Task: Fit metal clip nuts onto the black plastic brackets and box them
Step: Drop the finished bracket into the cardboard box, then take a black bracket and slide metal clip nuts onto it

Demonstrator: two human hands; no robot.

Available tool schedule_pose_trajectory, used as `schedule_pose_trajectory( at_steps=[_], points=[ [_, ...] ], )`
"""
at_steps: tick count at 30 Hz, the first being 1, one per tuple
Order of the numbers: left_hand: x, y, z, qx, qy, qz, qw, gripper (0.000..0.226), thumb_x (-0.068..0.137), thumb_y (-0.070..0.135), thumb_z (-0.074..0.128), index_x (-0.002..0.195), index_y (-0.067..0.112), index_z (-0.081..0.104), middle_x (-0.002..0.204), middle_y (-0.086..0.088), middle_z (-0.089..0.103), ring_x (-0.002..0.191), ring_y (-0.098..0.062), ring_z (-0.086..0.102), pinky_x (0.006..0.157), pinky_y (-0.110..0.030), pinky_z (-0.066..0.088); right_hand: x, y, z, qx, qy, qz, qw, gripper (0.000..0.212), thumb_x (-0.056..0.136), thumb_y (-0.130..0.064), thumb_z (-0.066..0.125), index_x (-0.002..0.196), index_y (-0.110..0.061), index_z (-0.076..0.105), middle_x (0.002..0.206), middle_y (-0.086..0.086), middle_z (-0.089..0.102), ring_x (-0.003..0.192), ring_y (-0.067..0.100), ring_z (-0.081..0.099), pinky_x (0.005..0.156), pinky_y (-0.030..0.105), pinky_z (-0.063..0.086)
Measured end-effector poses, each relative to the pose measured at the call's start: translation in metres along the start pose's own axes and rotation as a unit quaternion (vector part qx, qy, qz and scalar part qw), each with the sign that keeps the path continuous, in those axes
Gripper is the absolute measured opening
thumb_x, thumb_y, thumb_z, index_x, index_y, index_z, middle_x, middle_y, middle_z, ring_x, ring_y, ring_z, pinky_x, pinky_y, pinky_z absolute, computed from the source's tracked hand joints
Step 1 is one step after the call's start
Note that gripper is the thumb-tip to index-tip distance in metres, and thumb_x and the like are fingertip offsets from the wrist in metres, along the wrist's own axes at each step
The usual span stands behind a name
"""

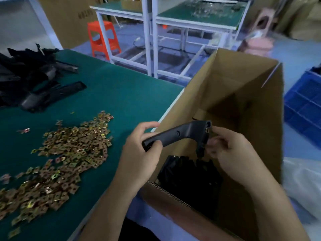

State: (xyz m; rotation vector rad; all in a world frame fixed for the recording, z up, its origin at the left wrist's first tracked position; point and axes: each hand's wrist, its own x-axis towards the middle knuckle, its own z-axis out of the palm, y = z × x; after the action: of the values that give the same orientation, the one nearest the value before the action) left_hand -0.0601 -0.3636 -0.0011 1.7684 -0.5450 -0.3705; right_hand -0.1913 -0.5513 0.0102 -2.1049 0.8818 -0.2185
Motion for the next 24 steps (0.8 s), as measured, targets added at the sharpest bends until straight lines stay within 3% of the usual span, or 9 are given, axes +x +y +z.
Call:
schedule_pose_trajectory(
  at_steps=[2,4,7,9,13,18,20,22,24],
  points=[
    [0.001,-0.001,0.008,0.021,-0.054,0.006,0.998,0.040,0.082,0.029,0.066,0.115,0.050,0.062,0.114,0.020,0.071,0.106,0.004,0.066,0.088,-0.017,0.051,0.000,0.009,-0.010,-0.064,-0.015,0.057,0.996,0.053,0.101,-0.022,0.050,0.151,-0.035,0.036,0.120,-0.006,0.065,0.103,0.012,0.063,0.077,0.028,0.054],
    [0.002,-0.001,0.008,0.033,-0.088,0.022,0.995,0.043,0.082,0.035,0.067,0.122,0.048,0.061,0.128,0.023,0.063,0.123,0.013,0.054,0.103,-0.010,0.041,0.002,0.012,-0.018,-0.072,0.008,0.085,0.994,0.054,0.102,-0.026,0.049,0.153,-0.035,0.031,0.123,-0.007,0.062,0.107,0.014,0.061,0.078,0.031,0.051],
    [0.006,-0.003,-0.003,0.027,-0.081,0.025,0.996,0.037,0.088,0.028,0.070,0.119,0.046,0.064,0.130,0.023,0.064,0.128,0.011,0.051,0.107,-0.014,0.041,0.005,0.008,-0.021,-0.045,0.035,0.079,0.995,0.054,0.103,-0.021,0.048,0.153,-0.034,0.031,0.107,-0.016,0.060,0.100,0.009,0.059,0.072,0.027,0.047],
    [0.007,-0.005,-0.016,0.029,-0.053,0.030,0.998,0.036,0.094,0.014,0.068,0.113,0.044,0.065,0.124,0.026,0.066,0.123,0.011,0.054,0.100,-0.010,0.044,0.005,0.003,-0.018,-0.037,0.031,0.062,0.997,0.053,0.103,-0.020,0.048,0.153,-0.034,0.033,0.106,-0.017,0.060,0.103,0.009,0.059,0.078,0.027,0.046],
    [0.001,-0.013,-0.054,0.056,0.025,0.050,0.997,0.035,0.097,0.008,0.064,0.114,0.037,0.067,0.117,0.026,0.067,0.118,0.010,0.057,0.086,-0.002,0.044,0.003,-0.018,0.003,-0.044,0.000,0.016,0.999,0.053,0.104,-0.023,0.047,0.153,-0.036,0.033,0.120,-0.011,0.060,0.112,0.012,0.059,0.093,0.037,0.053],
    [-0.018,-0.026,-0.128,0.151,0.123,0.017,0.981,0.030,0.097,0.016,0.064,0.111,0.043,0.068,0.116,0.034,0.062,0.116,0.011,0.055,0.090,-0.011,0.046,0.008,-0.059,0.057,-0.061,-0.054,-0.109,0.991,0.053,0.098,-0.031,0.055,0.148,-0.040,0.039,0.111,-0.015,0.056,0.099,0.005,0.057,0.081,0.027,0.050],
    [-0.032,-0.036,-0.167,0.197,0.204,-0.022,0.959,0.029,0.097,0.020,0.063,0.109,0.047,0.065,0.117,0.035,0.060,0.112,0.008,0.056,0.091,-0.019,0.044,0.005,-0.082,0.088,-0.084,-0.092,-0.180,0.976,0.065,0.091,-0.043,0.064,0.149,-0.044,0.036,0.122,-0.010,0.050,0.113,0.009,0.051,0.094,0.022,0.041],
    [-0.051,-0.048,-0.209,0.229,0.299,-0.078,0.923,0.030,0.096,0.020,0.064,0.111,0.046,0.062,0.122,0.025,0.059,0.110,-0.002,0.057,0.089,-0.025,0.044,-0.002,-0.107,0.123,-0.102,-0.158,-0.239,0.953,0.078,0.082,-0.054,0.070,0.147,-0.054,0.027,0.137,-0.007,0.039,0.132,0.010,0.036,0.105,0.018,0.029],
    [-0.074,-0.060,-0.251,0.272,0.387,-0.144,0.869,0.035,0.093,0.015,0.066,0.122,0.034,0.061,0.132,0.000,0.057,0.123,-0.021,0.051,0.095,-0.032,0.040,-0.011,-0.134,0.161,-0.139,-0.243,-0.280,0.918,0.085,0.077,-0.068,0.067,0.141,-0.069,0.011,0.153,-0.011,0.017,0.146,0.013,0.012,0.118,0.032,0.023]
  ],
)
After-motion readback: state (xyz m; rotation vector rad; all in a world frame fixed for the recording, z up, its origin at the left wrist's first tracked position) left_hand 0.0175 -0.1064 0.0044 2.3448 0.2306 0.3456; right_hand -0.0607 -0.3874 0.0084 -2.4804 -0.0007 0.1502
